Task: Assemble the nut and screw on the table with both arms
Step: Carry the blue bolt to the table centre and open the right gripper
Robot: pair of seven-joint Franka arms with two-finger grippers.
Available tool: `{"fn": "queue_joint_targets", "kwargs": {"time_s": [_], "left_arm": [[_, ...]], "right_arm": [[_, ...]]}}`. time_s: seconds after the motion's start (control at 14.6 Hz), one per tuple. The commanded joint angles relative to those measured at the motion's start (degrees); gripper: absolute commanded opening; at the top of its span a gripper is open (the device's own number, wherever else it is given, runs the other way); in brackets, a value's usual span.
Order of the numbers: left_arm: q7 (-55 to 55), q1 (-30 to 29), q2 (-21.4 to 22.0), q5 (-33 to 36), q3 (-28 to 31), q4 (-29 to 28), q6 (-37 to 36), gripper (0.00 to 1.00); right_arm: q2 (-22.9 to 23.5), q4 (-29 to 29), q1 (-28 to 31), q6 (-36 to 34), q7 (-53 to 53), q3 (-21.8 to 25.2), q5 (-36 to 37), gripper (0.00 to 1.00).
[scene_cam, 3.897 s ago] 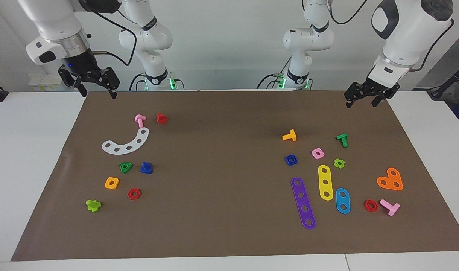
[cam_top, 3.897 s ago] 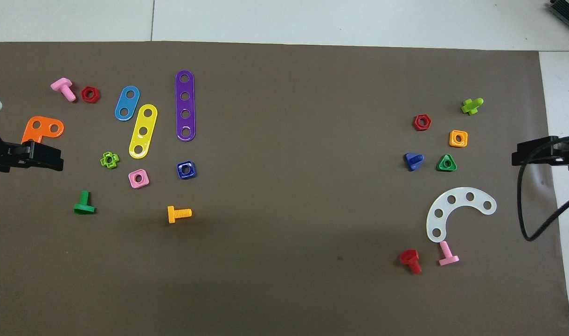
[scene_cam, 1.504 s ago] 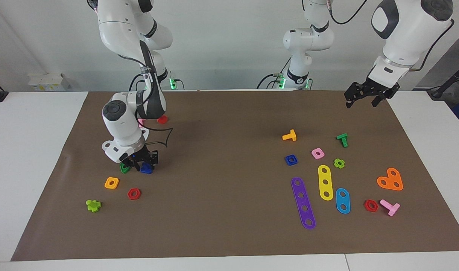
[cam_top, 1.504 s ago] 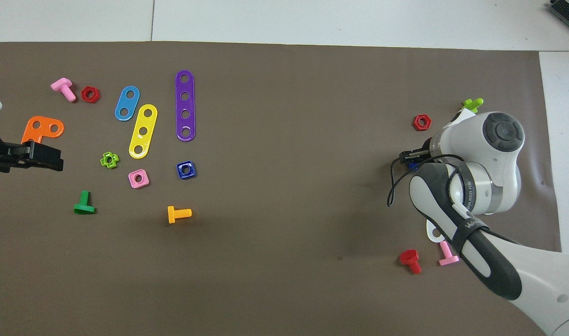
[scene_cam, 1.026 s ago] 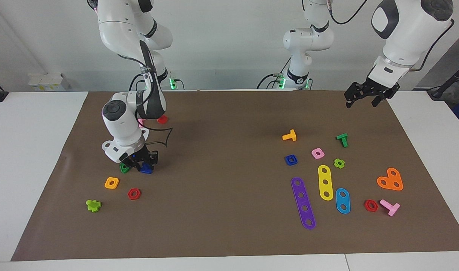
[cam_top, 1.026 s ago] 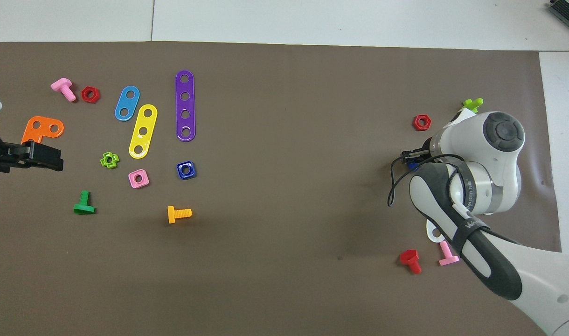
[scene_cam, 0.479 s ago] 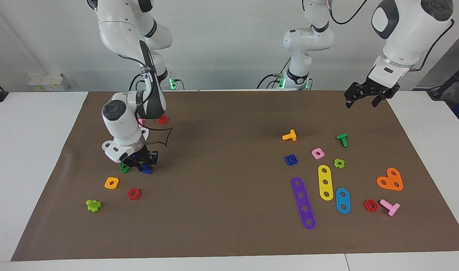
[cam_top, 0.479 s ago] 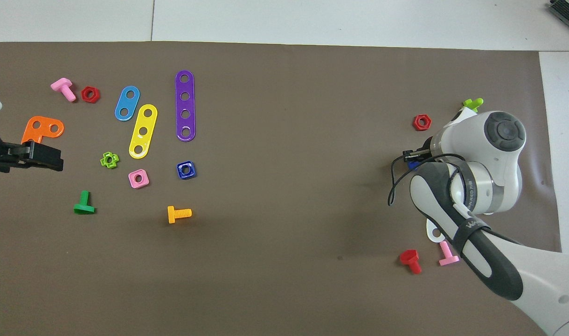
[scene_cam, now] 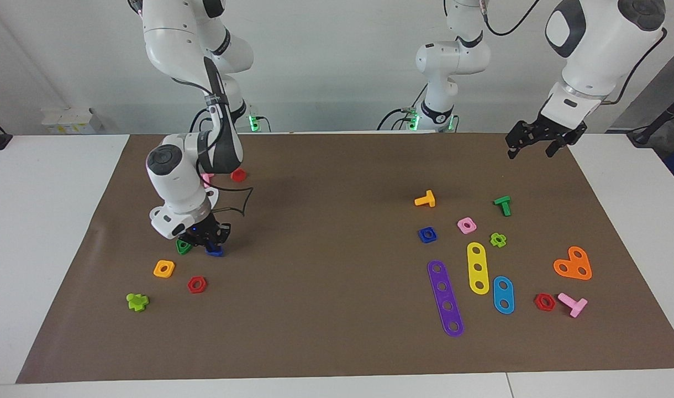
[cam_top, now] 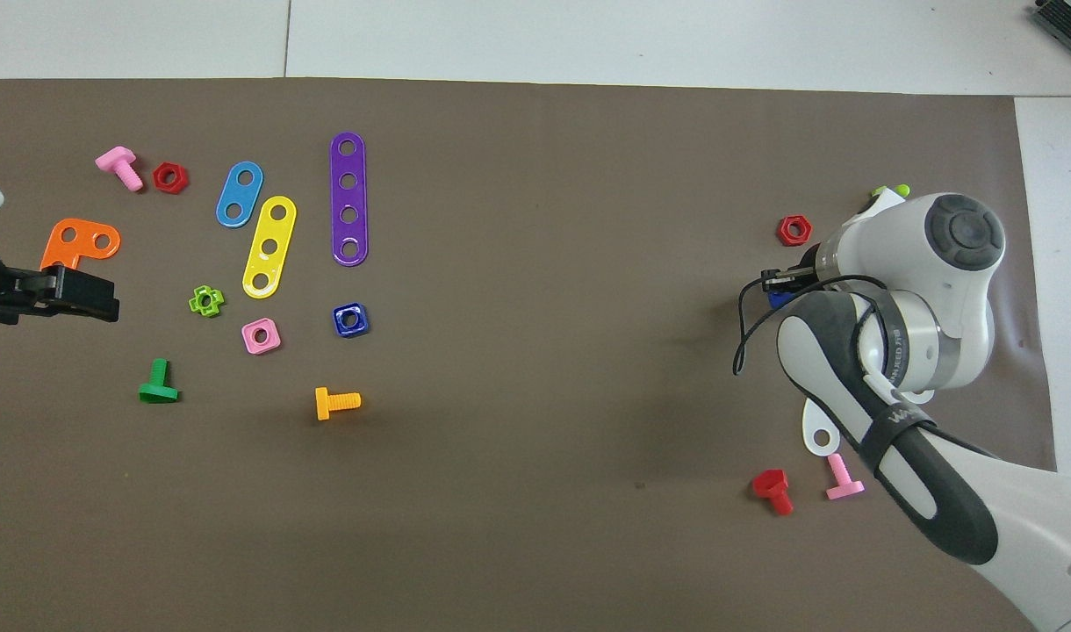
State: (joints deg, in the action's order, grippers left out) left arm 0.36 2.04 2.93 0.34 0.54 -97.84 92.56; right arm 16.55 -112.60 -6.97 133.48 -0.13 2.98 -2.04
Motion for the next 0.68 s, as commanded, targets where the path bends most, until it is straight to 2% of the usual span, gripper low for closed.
{"fn": "queue_joint_targets", "kwargs": {"time_s": [0.0, 0.21, 0.34, 0.62], "left_arm": [[0.17, -0.54, 1.38, 1.07, -0.45, -1.39, 0.96, 1.0], [0.17, -0.54, 1.38, 1.07, -0.45, -1.39, 0.96, 1.0], [0.17, -0.54, 1.38, 1.07, -0.45, -1.39, 0.96, 1.0], [-0.01, -0.54, 1.38, 1.07, -0.45, -1.39, 0.95, 1.0]], "right_arm": [[-0.03, 7.11, -2.77, -5.94, 6.35, -0.61, -1.48, 0.0], [0.58, 9.15, -8.21, -3.42, 16.27, -0.61, -1.48, 0.0], [1.46, 9.16, -14.09, -0.43, 23.83, -0.61, -1.48, 0.0], [3.13, 9.68, -21.22, 2.48, 33.51, -0.61, -1.39, 0.0]]}}
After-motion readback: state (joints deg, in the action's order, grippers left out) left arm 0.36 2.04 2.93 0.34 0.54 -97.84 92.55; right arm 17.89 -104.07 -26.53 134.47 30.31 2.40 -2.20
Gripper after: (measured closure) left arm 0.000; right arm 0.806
